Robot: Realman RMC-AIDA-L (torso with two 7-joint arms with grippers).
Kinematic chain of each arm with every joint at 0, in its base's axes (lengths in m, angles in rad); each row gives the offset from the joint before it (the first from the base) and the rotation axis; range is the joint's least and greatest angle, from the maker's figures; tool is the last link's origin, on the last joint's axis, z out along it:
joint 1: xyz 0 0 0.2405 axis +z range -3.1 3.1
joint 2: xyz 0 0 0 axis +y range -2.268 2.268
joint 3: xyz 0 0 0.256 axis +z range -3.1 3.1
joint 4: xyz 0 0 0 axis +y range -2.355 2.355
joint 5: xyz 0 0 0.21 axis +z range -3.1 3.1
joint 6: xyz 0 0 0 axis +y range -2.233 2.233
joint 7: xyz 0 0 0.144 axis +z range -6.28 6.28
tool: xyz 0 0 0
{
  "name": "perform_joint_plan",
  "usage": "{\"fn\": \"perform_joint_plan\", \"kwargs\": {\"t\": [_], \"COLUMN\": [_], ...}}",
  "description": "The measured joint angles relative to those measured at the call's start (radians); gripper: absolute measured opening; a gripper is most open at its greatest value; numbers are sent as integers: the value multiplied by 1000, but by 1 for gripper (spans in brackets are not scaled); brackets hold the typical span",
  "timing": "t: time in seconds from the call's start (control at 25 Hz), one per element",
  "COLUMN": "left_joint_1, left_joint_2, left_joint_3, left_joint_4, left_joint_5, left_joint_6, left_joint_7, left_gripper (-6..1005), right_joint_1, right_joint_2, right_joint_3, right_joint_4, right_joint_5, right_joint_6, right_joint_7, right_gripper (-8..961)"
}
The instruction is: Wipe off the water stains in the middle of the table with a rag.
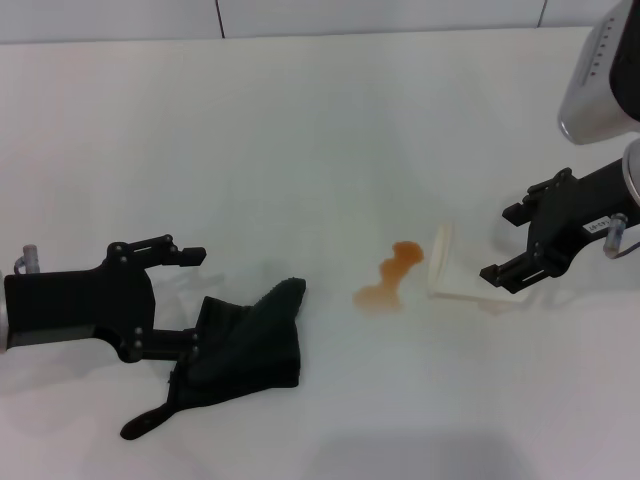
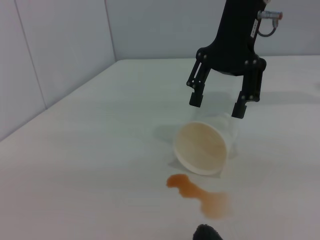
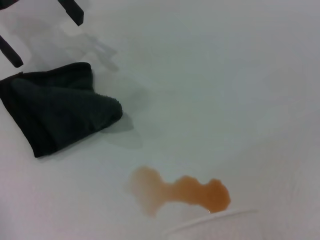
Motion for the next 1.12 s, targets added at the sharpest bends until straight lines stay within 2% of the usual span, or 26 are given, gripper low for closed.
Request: {"fn": "perform_joint_plan", "kwargs": {"t": [0.44,1.12], "left_joint_1": [4,5], "left_joint_2": [-2,-7], "left_joint_3": [-2,-2], "left_joint_4": [0,-3], "left_joint_5": [0,0], "left_joint_6": [-1,-10], "left_joint_7": [11,22], "left_gripper": [858,855], "right_joint_1": [24,31], "right_joint_2": [0,1], "right_joint_3": [-36,-42], "right_joint_4": [2,95], "right_joint_5": [-10,-32], "right_joint_6": [-3,31], "right_joint_7": [36,39], "right_gripper": [812,811]}}
